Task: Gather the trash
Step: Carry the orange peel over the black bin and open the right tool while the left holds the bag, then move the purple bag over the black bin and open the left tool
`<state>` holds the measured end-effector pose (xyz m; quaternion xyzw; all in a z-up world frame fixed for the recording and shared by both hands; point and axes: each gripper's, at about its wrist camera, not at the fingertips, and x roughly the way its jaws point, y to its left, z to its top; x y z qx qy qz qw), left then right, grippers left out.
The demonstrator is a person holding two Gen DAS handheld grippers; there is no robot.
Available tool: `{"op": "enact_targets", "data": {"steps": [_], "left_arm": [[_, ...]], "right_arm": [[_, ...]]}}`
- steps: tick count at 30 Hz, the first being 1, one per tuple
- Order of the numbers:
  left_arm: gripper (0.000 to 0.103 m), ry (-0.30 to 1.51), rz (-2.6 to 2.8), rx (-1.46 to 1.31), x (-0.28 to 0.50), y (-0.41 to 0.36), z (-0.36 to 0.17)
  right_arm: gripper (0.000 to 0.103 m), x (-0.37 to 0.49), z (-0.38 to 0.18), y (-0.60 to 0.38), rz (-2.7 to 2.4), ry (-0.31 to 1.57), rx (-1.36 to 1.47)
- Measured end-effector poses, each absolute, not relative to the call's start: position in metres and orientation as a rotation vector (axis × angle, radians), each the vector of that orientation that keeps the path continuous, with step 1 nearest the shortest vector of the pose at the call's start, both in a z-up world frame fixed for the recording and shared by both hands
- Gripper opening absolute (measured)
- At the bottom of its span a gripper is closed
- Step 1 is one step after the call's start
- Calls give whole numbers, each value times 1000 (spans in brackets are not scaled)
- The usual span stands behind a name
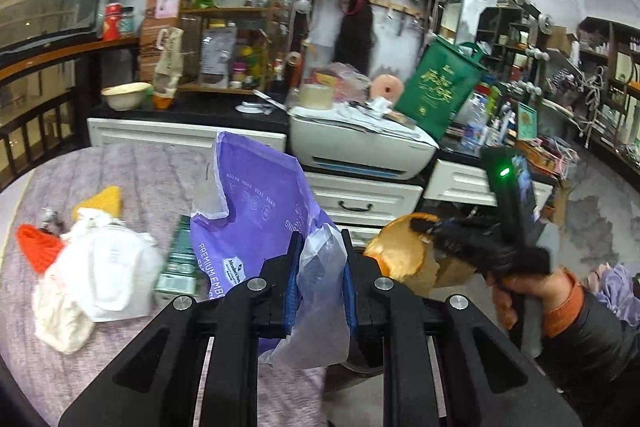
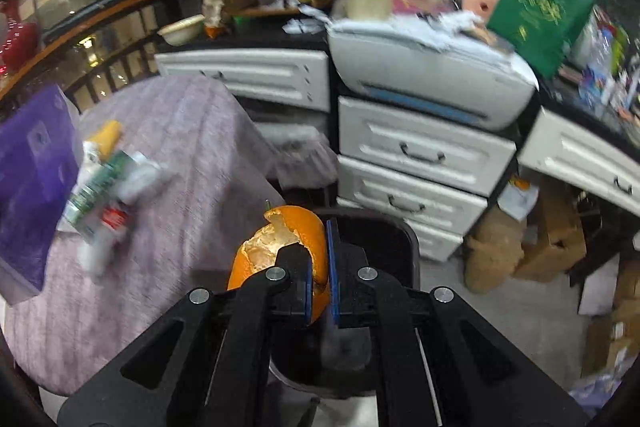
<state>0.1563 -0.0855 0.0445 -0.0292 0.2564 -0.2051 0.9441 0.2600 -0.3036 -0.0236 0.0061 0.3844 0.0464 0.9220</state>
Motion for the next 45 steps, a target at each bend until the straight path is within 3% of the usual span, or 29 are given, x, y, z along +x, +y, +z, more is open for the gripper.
{"op": "enact_targets", "data": {"steps": [10,18,21,23,24,25,37,45], "left_arm": [[18,633,-533,-10,159,-148,8],[18,721,-582,47,164,-179,-32],[18,759,-597,55,165,-187,-43],[19,781,-605,57,167,-190,-50],[18,790,-608,63,167,-192,-54],[18,796,-610,68,168,-193,-57],[18,873,-617,106,188,-220,-90],[18,913,-610,170,201,-247,-107]], "right_arm": [[7,287,-159,-320,-11,1075,1],[7,302,-228,-322,-28,1224,44],[15,303,-243,-324,-19,1255,58],[30,298,-241,-328,-35,1236,73],[49,296,-238,-332,-41,1219,82],[60,291,-232,-336,-51,1185,91],[66,234,-161,-384,-218,949,181],[66,191,-143,-414,-306,877,244]]}}
